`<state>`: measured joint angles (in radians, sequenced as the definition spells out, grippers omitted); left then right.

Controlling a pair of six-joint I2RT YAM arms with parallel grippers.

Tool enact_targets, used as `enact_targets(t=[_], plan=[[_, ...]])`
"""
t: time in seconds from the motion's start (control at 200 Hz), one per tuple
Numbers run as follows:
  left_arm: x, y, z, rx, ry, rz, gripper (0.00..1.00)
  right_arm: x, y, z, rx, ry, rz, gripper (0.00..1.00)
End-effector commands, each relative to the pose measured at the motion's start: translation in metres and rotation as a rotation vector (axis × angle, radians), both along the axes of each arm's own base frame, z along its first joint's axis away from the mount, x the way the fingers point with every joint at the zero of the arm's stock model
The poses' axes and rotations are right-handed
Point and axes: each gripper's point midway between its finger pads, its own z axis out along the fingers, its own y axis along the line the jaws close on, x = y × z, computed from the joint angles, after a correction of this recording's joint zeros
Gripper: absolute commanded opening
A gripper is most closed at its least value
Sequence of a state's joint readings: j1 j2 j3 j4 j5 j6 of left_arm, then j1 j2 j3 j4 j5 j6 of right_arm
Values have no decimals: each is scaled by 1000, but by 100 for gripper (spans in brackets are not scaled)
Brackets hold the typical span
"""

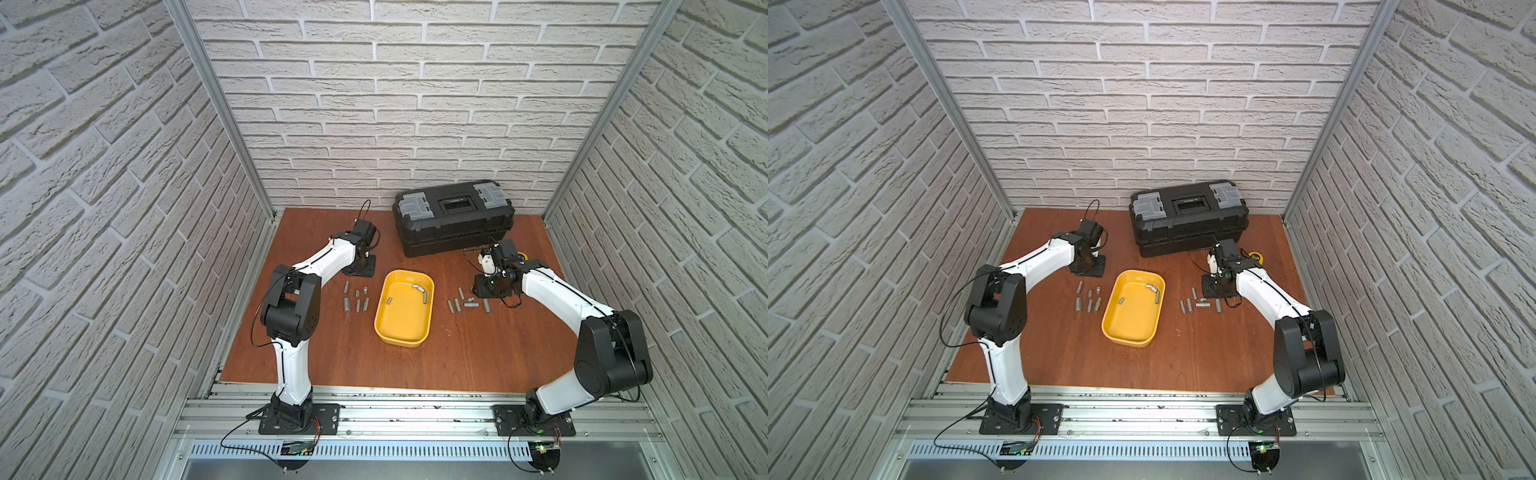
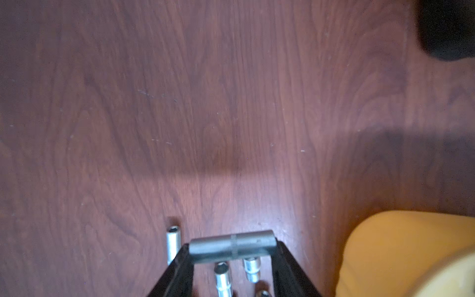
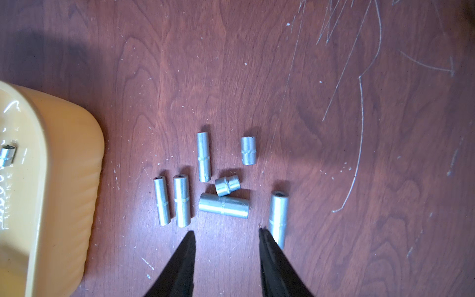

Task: Take out the socket from the storage box
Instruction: Place the socket head at the center of the board.

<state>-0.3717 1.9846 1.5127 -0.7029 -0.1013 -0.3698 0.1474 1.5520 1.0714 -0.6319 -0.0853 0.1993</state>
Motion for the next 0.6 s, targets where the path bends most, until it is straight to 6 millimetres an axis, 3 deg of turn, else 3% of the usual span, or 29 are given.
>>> enact_targets(t=[0.0, 0.595], plan=[[0, 4, -17, -2, 37, -6, 47, -1, 0, 3, 10, -15, -7, 42], [2, 5, -48, -26, 107, -1, 50, -5, -1, 0, 7, -8, -6, 42]])
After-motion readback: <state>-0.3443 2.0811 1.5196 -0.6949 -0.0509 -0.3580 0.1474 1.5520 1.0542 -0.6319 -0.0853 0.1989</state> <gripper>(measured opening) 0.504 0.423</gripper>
